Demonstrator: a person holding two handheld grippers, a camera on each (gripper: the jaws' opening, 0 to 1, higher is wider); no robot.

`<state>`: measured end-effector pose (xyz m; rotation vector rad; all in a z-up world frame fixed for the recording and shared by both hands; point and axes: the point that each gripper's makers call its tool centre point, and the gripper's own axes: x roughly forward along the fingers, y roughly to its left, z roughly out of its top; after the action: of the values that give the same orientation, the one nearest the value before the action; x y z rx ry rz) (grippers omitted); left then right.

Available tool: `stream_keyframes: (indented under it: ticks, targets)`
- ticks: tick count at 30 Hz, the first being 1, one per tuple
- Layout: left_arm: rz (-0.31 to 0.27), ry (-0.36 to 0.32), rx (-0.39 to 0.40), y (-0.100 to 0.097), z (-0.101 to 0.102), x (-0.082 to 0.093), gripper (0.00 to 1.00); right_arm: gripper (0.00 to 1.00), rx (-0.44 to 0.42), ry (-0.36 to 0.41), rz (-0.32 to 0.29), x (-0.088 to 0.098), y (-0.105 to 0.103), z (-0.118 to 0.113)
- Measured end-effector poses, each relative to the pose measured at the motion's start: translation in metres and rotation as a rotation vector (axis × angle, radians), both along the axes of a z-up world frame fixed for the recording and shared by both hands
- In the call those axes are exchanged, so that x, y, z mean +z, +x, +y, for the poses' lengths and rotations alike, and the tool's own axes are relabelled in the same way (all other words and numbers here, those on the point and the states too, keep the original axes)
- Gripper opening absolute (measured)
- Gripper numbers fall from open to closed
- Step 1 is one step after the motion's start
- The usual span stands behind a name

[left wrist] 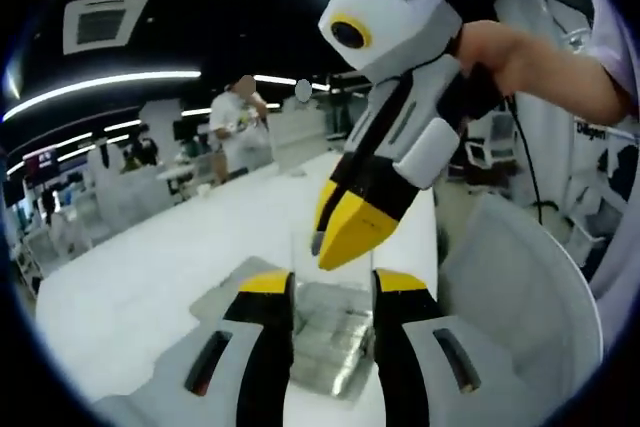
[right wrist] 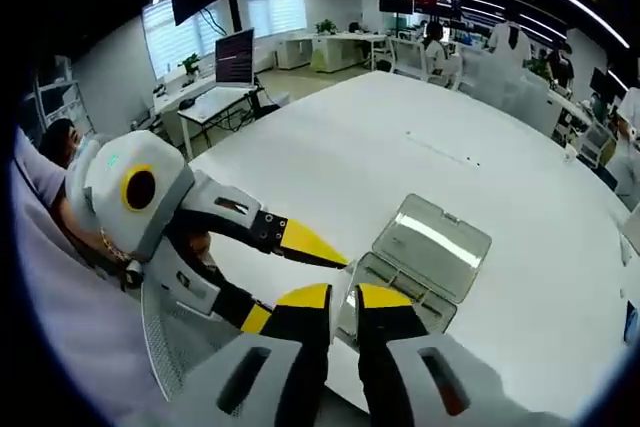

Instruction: Insert the divider into the dual guide fixture by aligning both edges with the guide slots and pushing it downward to the bottom, including one-sided entry, uneven engagement, binding, and posture correction.

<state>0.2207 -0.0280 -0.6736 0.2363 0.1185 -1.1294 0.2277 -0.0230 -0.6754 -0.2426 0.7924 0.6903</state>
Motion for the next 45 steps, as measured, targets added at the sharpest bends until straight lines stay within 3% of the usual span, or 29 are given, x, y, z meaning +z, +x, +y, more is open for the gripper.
stream_keyframes:
  ticks: [8,15,23,28,37,45]
  targets:
    - [-0.013,-0.003,0.016,0.001,0.015,0.003,0.28,0.00,-0.046,0.072,0.043,0.003,0.001,0.015]
    - [-0.042,-0.014,0.025,0.003,0.016,0.012,0.29,0.00,-0.128,0.155,0.089,0.011,0.003,0.015]
    - [-0.073,0.003,0.037,0.003,0.013,0.014,0.30,0.00,-0.112,0.159,0.087,0.014,0.001,0.015]
    - [-0.036,0.001,0.087,0.006,0.018,0.010,0.33,0.00,-0.082,0.151,0.090,0.012,0.002,0.014]
    - [0.107,0.031,0.217,0.008,0.045,-0.016,0.47,0.00,-0.005,0.146,0.100,0.010,0.010,0.018]
    - [0.213,0.071,0.330,-0.015,0.074,-0.042,0.52,0.00,0.100,0.099,0.072,0.015,0.015,0.017]
